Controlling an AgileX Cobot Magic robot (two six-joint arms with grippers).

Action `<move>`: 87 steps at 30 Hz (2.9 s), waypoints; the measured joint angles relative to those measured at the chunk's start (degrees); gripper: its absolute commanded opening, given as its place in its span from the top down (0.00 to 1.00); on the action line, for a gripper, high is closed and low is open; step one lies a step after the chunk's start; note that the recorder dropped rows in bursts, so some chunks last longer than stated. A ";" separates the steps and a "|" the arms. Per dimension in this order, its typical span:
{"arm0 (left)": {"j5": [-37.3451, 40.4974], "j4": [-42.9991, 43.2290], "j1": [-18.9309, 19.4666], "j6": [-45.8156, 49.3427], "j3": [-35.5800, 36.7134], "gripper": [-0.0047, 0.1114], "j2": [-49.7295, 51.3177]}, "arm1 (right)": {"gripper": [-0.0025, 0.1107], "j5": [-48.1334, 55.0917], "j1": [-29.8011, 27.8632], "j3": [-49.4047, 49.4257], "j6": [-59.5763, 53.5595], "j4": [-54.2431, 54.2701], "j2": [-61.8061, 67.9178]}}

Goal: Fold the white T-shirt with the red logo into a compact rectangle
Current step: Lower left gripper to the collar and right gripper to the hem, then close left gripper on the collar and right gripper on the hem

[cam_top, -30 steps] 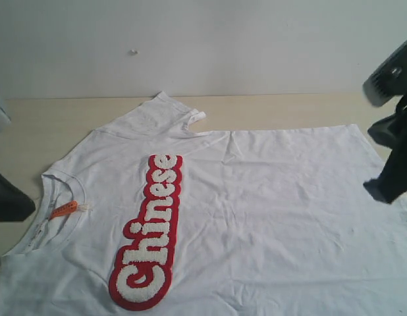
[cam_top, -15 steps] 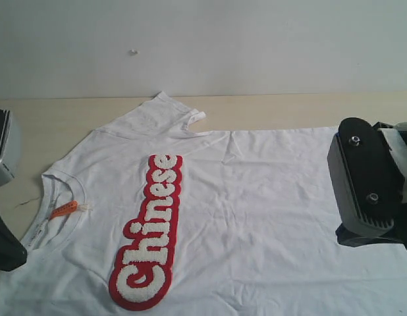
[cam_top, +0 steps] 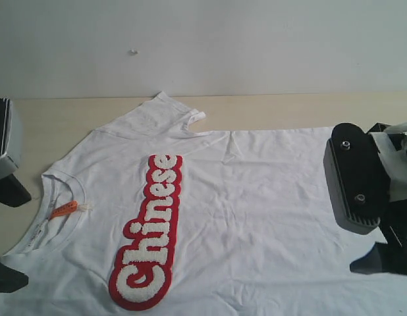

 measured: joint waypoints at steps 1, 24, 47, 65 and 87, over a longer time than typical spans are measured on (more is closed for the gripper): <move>-0.04 0.00 0.00 0.00 0.00 0.09 0.00 | 0.05 -0.10 0.00 0.00 0.11 0.00 0.00; -2.42 1.71 0.66 9.74 0.00 0.09 4.09 | 0.05 -3.57 0.00 0.00 -0.45 -4.76 1.43; -8.19 13.36 2.93 18.27 -19.25 0.09 39.87 | 0.05 -2.63 -15.33 -10.58 -10.06 -12.47 25.06; -6.27 8.04 7.20 21.06 -27.61 0.09 51.00 | 0.05 -7.54 -17.85 -12.52 -12.72 -10.20 33.27; -5.49 7.63 7.20 21.43 -28.21 0.09 52.77 | 0.05 -11.02 -26.36 -14.47 -17.12 -9.69 40.25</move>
